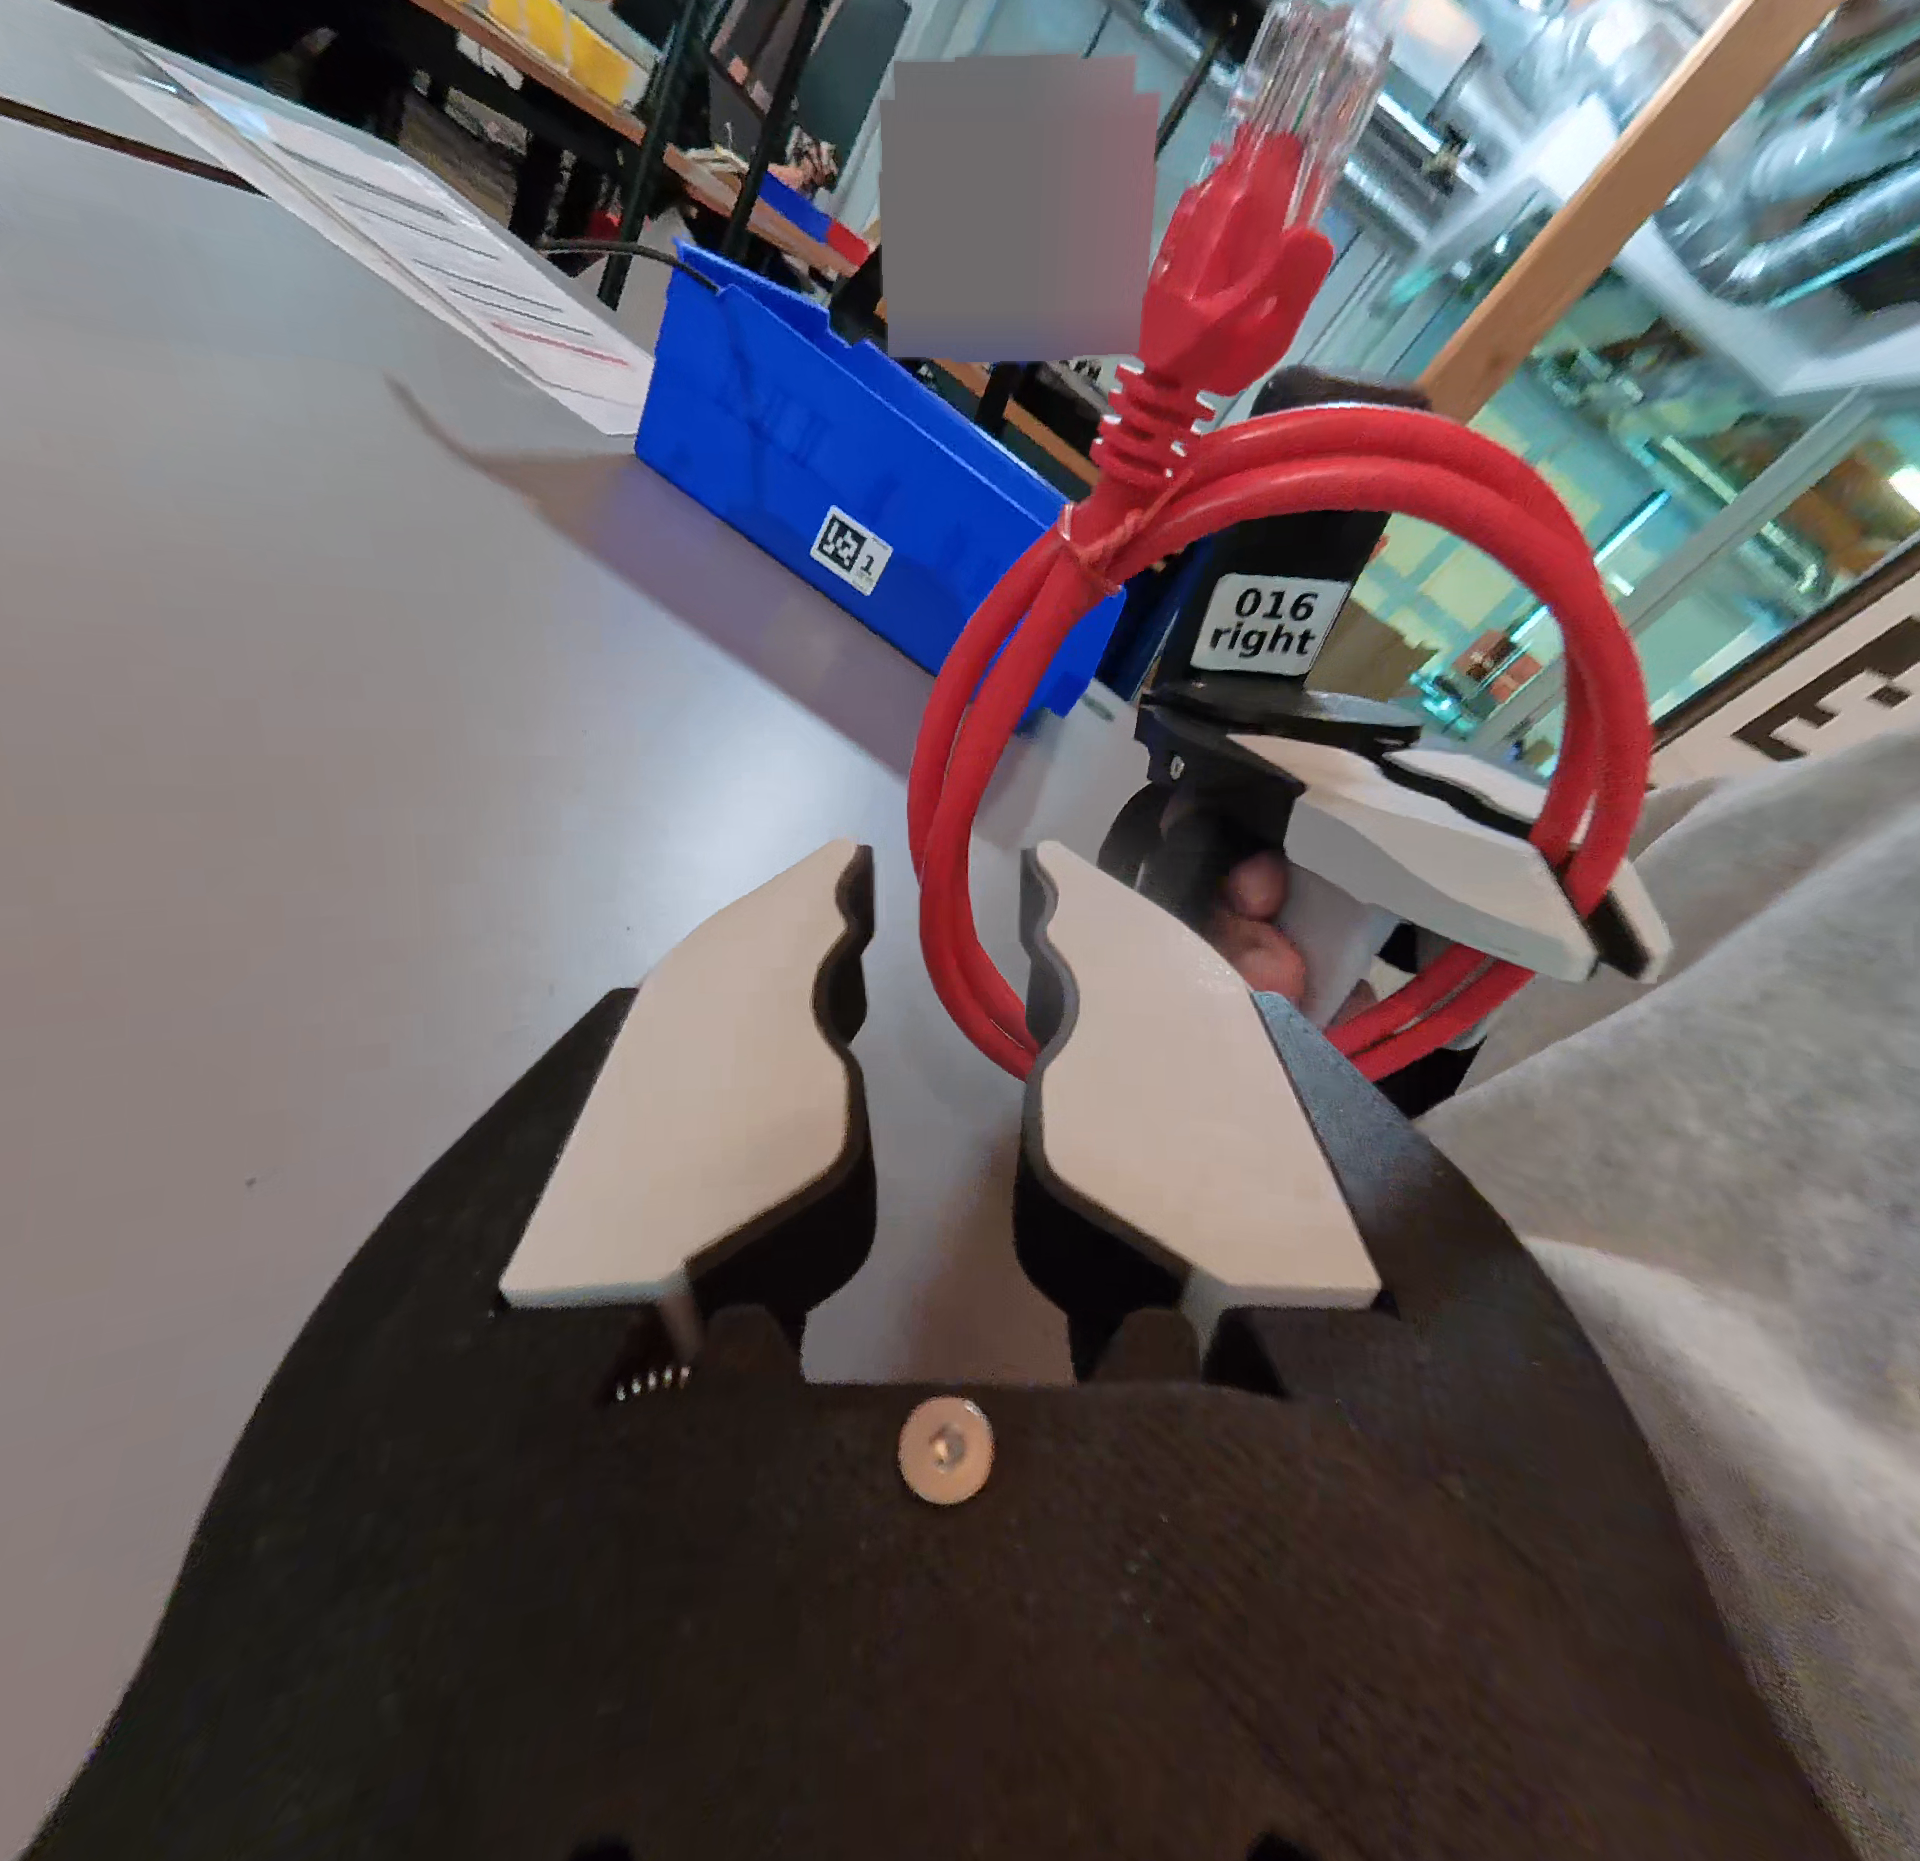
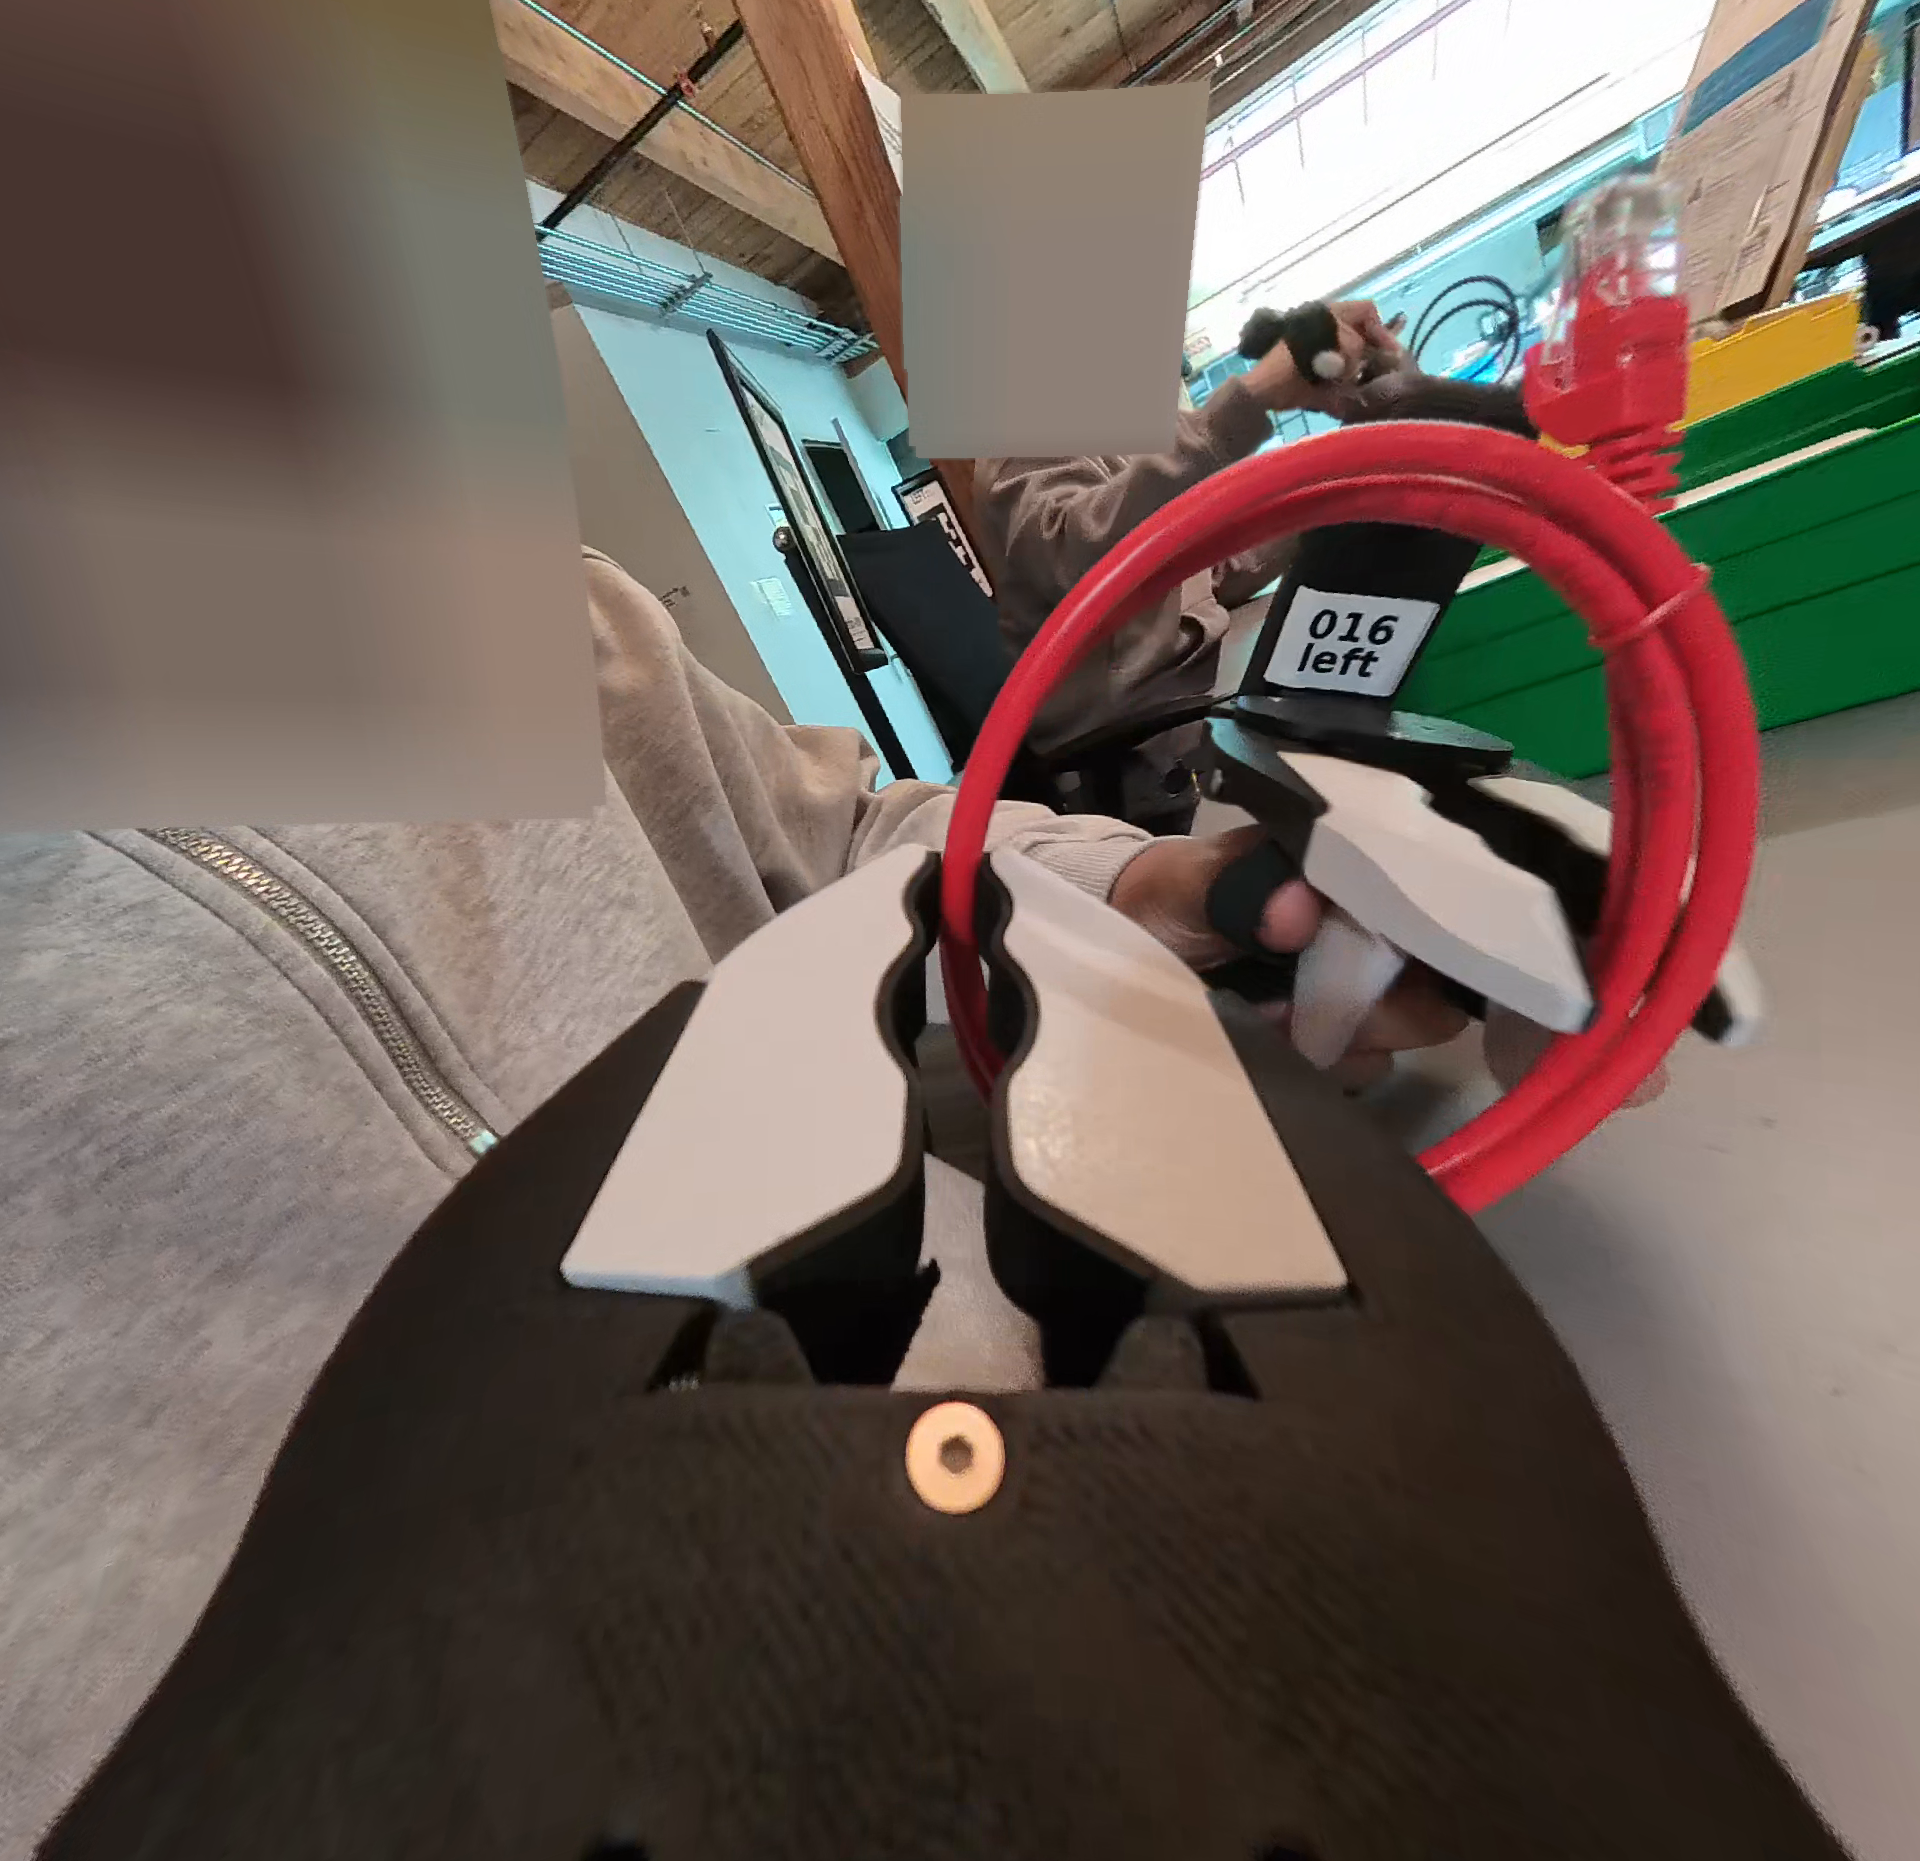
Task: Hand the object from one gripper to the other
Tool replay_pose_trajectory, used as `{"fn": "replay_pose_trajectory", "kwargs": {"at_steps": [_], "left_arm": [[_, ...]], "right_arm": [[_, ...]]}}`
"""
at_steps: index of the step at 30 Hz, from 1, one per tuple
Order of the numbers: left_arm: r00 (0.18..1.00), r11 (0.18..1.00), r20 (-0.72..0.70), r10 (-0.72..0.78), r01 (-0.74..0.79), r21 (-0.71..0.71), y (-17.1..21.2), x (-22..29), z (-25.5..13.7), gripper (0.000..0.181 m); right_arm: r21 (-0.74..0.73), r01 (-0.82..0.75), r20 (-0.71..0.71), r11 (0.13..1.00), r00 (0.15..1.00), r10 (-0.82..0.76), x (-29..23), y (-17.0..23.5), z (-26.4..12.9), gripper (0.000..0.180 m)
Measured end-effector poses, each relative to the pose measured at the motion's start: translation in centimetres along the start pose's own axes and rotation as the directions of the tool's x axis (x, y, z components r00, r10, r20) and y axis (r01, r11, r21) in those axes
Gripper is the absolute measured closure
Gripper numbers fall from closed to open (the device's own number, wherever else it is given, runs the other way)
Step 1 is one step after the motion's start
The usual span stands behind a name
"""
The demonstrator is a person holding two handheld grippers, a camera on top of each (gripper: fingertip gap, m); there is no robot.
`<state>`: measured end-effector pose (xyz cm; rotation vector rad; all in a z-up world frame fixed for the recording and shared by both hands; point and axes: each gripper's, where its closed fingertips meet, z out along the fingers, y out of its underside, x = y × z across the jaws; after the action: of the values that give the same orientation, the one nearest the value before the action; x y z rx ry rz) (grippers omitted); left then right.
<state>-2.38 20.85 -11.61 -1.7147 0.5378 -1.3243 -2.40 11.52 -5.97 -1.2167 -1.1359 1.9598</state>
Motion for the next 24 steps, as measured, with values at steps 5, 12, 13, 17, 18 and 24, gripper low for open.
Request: {"fn": "replay_pose_trajectory", "kwargs": {"at_steps": [5, 12, 13, 17, 18, 24], "left_arm": [[1.0, 1.0, -0.015, 0.008, -0.008, -0.011, 0.1, 0.4, 0.0, 0.173], [0.998, 0.998, -0.037, -0.048, 0.05, 0.044, -0.8, 0.4, -0.4, 0.173], [0.997, 0.996, -0.039, -0.06, 0.062, 0.059, -1.1, 0.3, -0.6, 0.174], [0.995, 0.99, -0.03, -0.098, 0.101, 0.101, -1.7, -0.4, -1.3, 0.174], [0.994, 0.988, -0.031, -0.108, 0.11, 0.111, -1.9, -0.6, -1.4, 0.174], [0.994, 0.986, -0.025, -0.105, 0.108, 0.129, -2.2, -0.7, -1.6, 0.173]], "right_arm": [[-0.007, -0.005, 0.021, 1.0, 1.0, 0.005, -0.5, 0.3, 0.3, 0.173], [0.031, -0.077, -0.004, 0.997, 0.997, 0.077, 0.4, -0.4, -0.1, 0.132], [0.045, -0.096, -0.009, 0.994, 0.995, 0.096, 0.7, -0.6, -0.4, 0.131], [0.135, -0.11, -0.076, 0.985, 0.99, 0.121, 2.4, -2.4, -2.3, 0.132], [0.152, -0.105, -0.117, 0.983, 0.986, 0.123, 3.2, -2.7, -3.0, 0.133], [0.172, -0.095, -0.298, 0.98, 0.944, 0.144, 6.7, -2.9, -5.9, 0.141]]}}
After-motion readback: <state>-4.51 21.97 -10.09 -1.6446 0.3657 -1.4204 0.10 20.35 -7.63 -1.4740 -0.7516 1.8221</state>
